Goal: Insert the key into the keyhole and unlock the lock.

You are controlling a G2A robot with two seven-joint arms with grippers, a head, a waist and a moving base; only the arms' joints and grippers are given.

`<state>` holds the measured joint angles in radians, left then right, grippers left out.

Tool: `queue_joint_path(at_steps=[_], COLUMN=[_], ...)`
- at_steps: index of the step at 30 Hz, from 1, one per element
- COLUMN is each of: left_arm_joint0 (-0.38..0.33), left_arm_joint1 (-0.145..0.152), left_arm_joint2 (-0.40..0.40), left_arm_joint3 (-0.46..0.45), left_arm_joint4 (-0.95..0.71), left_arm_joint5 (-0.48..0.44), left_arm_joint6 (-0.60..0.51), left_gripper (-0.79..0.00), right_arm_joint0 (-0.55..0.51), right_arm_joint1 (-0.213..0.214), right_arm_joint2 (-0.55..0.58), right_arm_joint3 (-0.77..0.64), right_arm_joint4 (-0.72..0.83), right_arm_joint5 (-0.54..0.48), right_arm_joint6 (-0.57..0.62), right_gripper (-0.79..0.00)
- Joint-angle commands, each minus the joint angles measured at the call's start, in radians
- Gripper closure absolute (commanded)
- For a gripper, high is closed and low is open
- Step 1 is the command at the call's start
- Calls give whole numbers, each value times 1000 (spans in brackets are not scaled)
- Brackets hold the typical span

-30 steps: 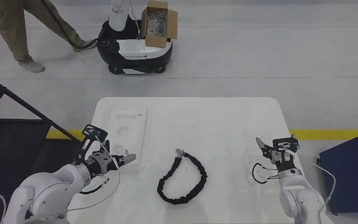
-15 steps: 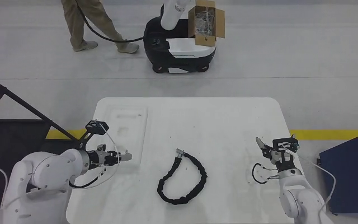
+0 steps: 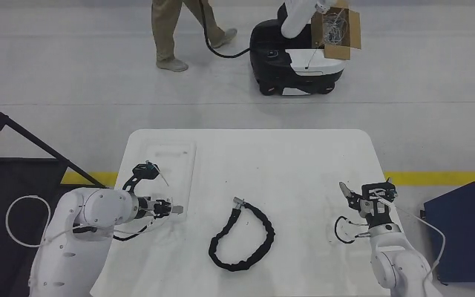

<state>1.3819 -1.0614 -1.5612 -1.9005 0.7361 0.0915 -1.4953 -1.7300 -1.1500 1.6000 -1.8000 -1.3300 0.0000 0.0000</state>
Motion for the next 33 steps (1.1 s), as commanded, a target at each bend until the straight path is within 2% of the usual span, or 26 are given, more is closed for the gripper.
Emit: queue_joint_path(at_steps=[1,2,4,5,21,33], left_arm_joint0=[-7,-11,-22,-28,-94,-109], left_arm_joint1=[2,2,3,3,10,16], left_arm_joint2=[12,17,28,34,86,103], left_arm_joint3=[13,21,38,46,119,148], left_arm_joint4=[13,16,20,22,25,20], left_arm_joint5=[2,5,10,13,44,55], left_arm_joint6=[6,10,16,20,37,47], left_gripper=[-582,-573,-409,-391,-336,-209], right_arm_joint0=[0,0,0,0,0,0], right_arm_joint1=[0,0,0,0,0,0], right_arm_joint2=[0,0,0,0,0,0], right_arm_joint3=[0,0,0,0,0,0], right_arm_joint4=[0,0,0,0,0,0], right_arm_joint5=[0,0,0,0,0,0], right_arm_joint6=[0,0,0,0,0,0], right_gripper=[-785,-785,-785,-785,-785,-785])
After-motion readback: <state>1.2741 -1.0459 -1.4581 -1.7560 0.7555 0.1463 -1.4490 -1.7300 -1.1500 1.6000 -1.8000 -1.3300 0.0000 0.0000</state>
